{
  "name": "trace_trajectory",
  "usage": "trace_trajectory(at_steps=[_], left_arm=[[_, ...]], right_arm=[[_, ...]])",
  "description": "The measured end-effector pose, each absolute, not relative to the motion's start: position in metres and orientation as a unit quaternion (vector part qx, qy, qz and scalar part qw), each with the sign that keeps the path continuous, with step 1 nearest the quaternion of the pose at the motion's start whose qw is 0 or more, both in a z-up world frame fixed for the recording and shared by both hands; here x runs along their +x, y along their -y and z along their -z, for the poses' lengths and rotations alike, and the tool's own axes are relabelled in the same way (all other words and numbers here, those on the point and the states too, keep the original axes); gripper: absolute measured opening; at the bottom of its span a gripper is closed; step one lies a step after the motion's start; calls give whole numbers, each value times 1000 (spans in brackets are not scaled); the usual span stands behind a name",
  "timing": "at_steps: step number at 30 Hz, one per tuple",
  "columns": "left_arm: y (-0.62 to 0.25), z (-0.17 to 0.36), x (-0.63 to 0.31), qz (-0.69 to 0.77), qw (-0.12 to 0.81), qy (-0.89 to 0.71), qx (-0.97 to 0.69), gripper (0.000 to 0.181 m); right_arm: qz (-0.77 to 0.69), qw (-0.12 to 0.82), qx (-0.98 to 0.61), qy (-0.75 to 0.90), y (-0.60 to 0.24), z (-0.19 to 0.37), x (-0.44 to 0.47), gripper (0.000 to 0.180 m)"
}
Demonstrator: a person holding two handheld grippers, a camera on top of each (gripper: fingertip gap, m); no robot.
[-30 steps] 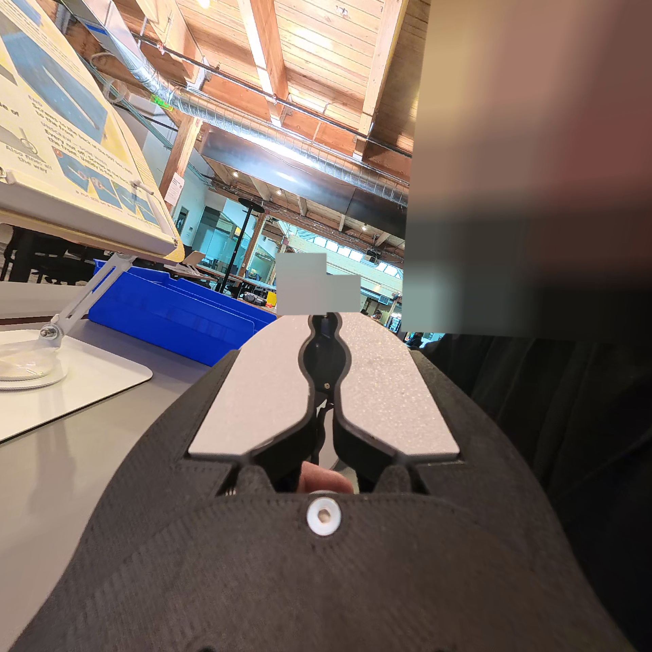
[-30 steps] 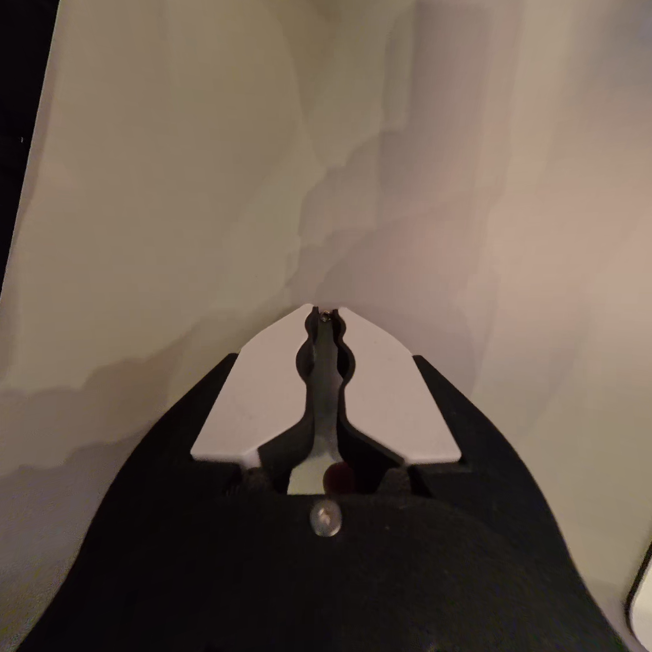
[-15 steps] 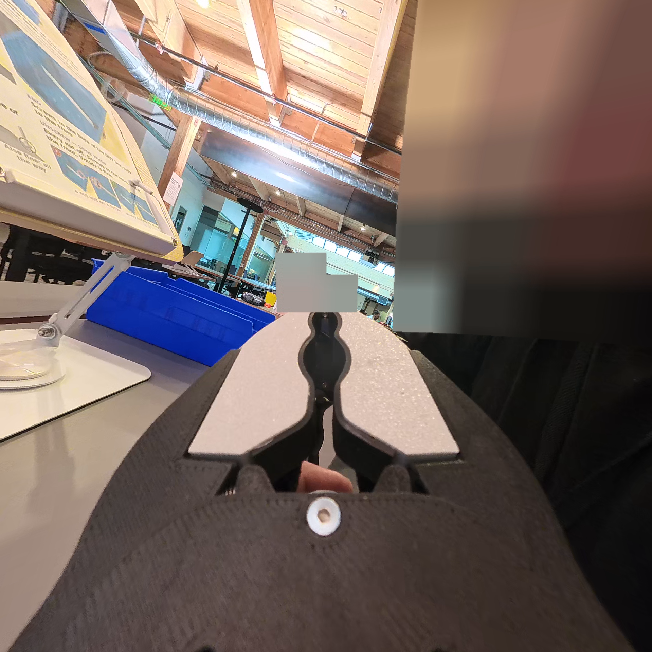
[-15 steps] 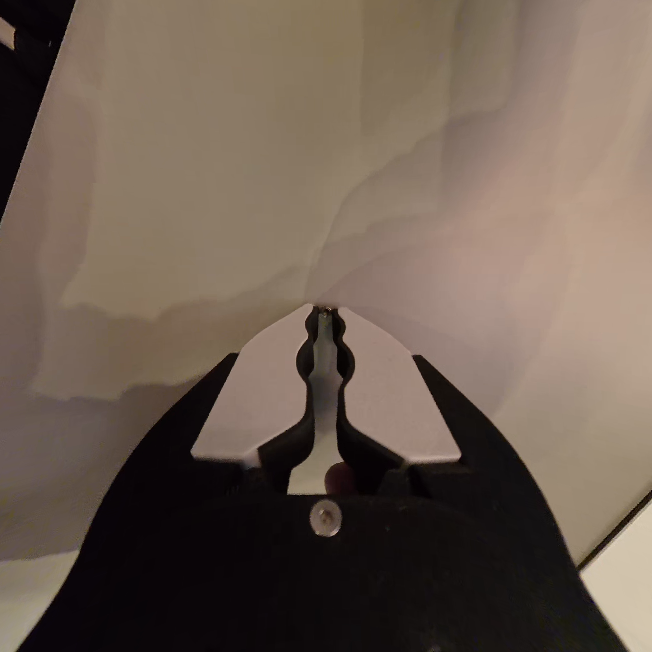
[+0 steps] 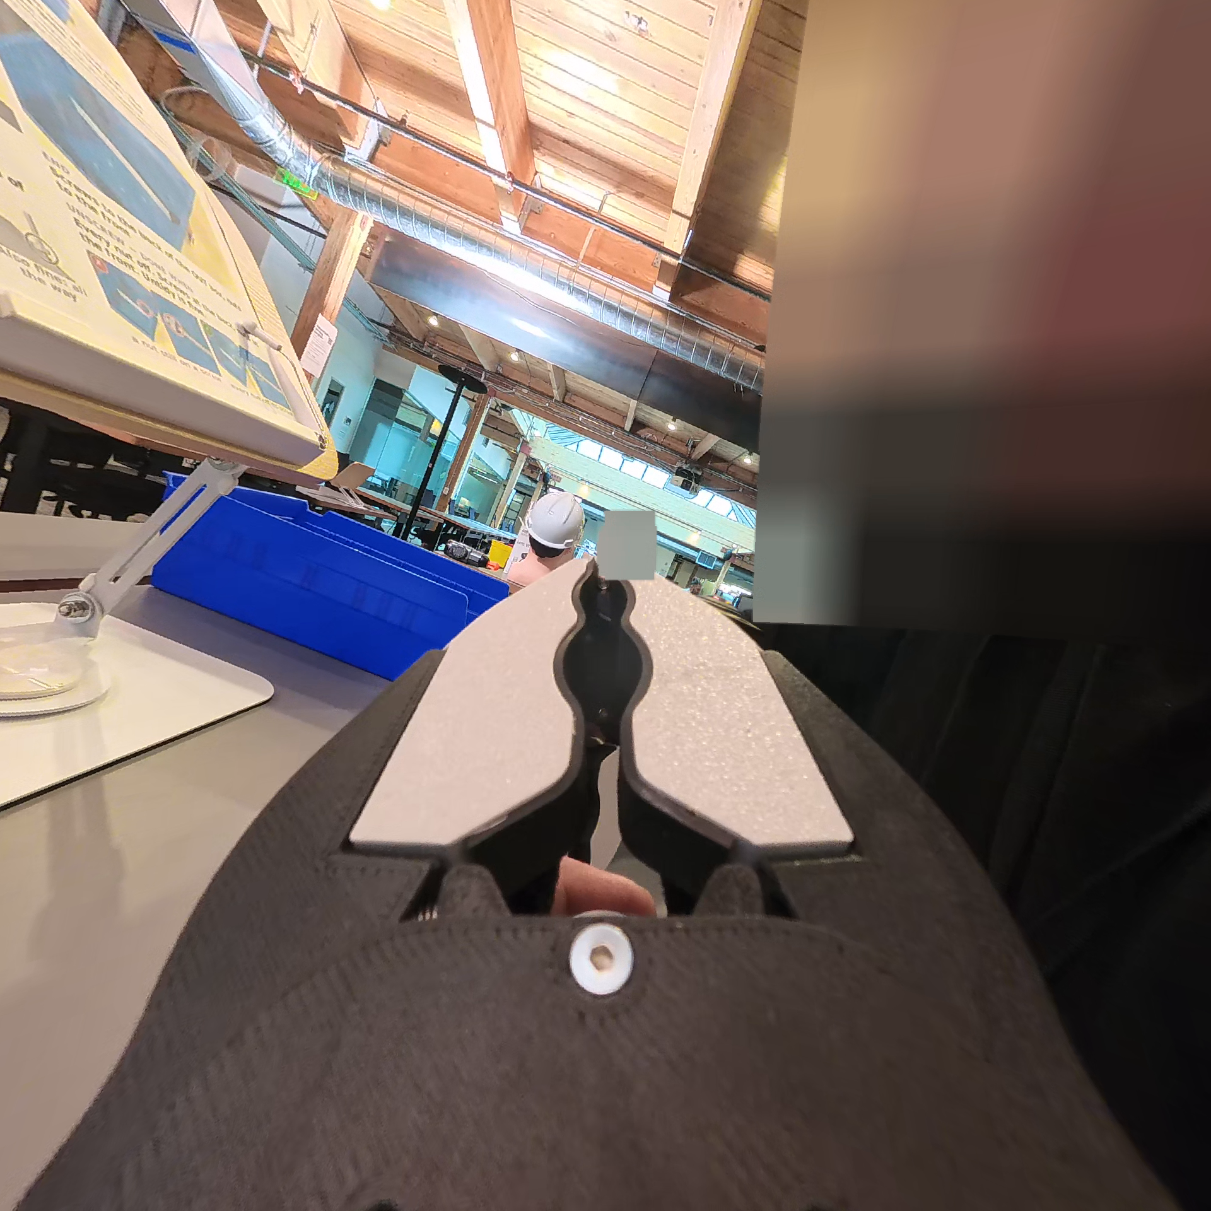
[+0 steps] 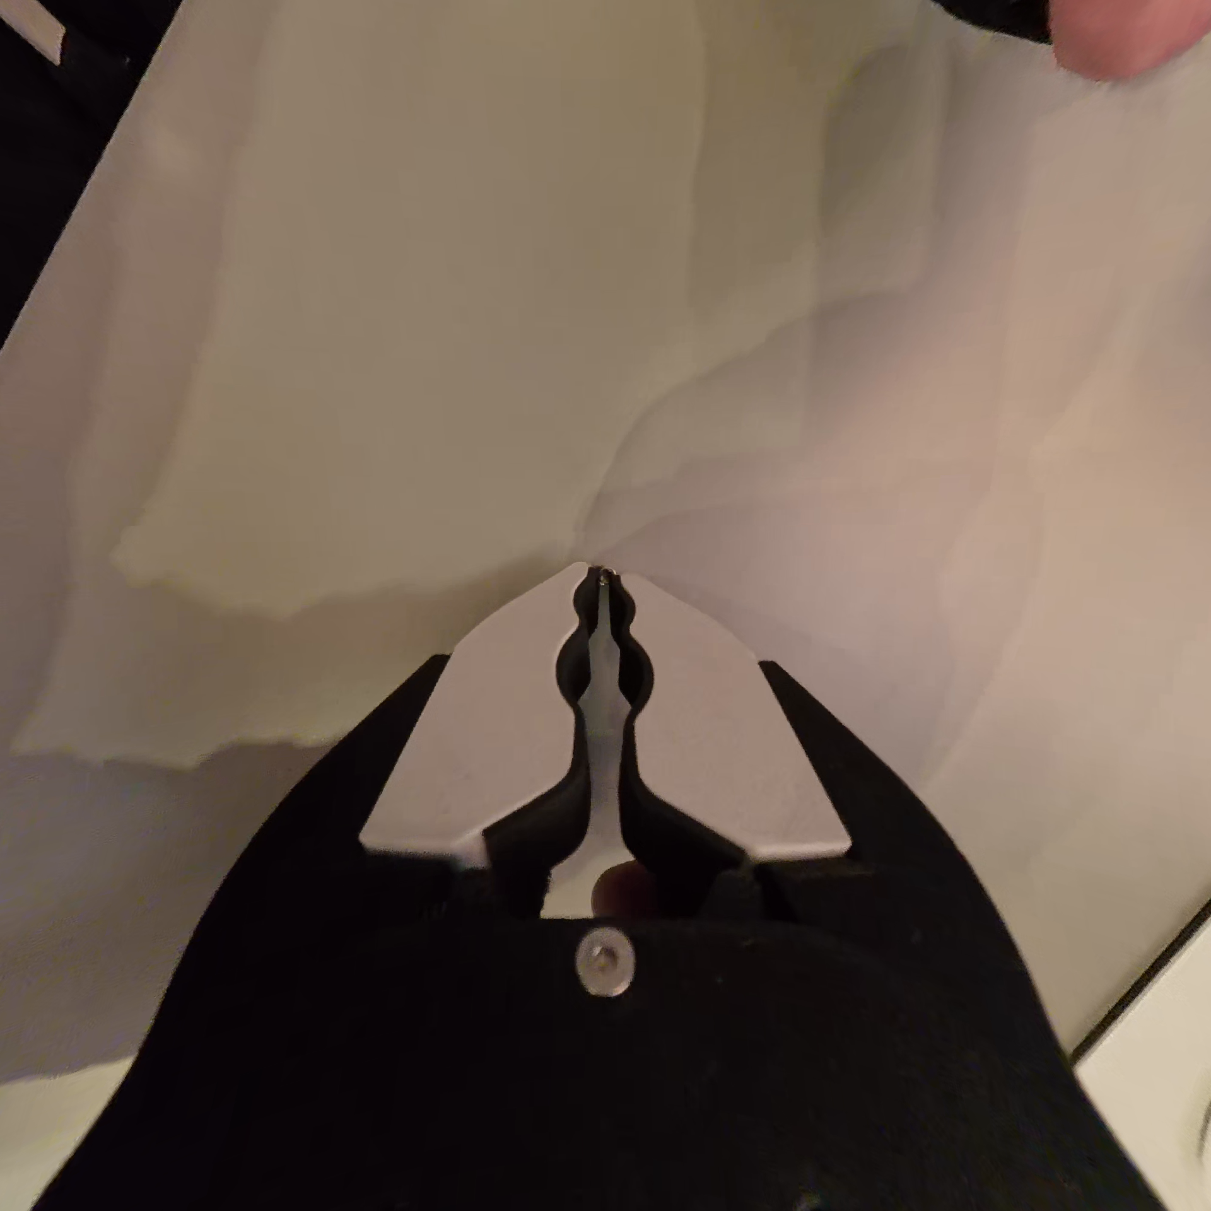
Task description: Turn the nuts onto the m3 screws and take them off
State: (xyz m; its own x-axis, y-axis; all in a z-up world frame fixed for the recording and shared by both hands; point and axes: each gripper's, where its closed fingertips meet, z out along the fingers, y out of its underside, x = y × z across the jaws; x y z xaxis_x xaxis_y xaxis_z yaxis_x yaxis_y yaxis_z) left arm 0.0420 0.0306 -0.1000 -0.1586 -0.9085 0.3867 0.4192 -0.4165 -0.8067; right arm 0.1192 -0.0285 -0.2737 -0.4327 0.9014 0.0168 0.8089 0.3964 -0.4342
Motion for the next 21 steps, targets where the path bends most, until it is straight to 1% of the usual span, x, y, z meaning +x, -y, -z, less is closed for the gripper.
trace_trajectory(at_steps=[1, 5, 14, 18, 21], left_arm=[[-31, 100, 42, 713, 466, -270, -450, 3], [-30, 101, 43, 723, 459, -259, -447, 2], [-34, 104, 38, 730, 456, -238, -450, 2], [-25, 108, 48, 725, 449, -261, -453, 2], [-17, 101, 43, 725, 459, -271, -437, 2]], right_arm=[[-190, 134, -521, 821, 29, 272, 119, 0], [-218, 171, -539, 795, 26, 261, 117, 0], [-234, 203, -565, 765, 19, 252, 123, 0], [-236, 226, -571, 753, 14, 244, 124, 0], [-244, 241, -572, 745, 14, 238, 122, 0]])
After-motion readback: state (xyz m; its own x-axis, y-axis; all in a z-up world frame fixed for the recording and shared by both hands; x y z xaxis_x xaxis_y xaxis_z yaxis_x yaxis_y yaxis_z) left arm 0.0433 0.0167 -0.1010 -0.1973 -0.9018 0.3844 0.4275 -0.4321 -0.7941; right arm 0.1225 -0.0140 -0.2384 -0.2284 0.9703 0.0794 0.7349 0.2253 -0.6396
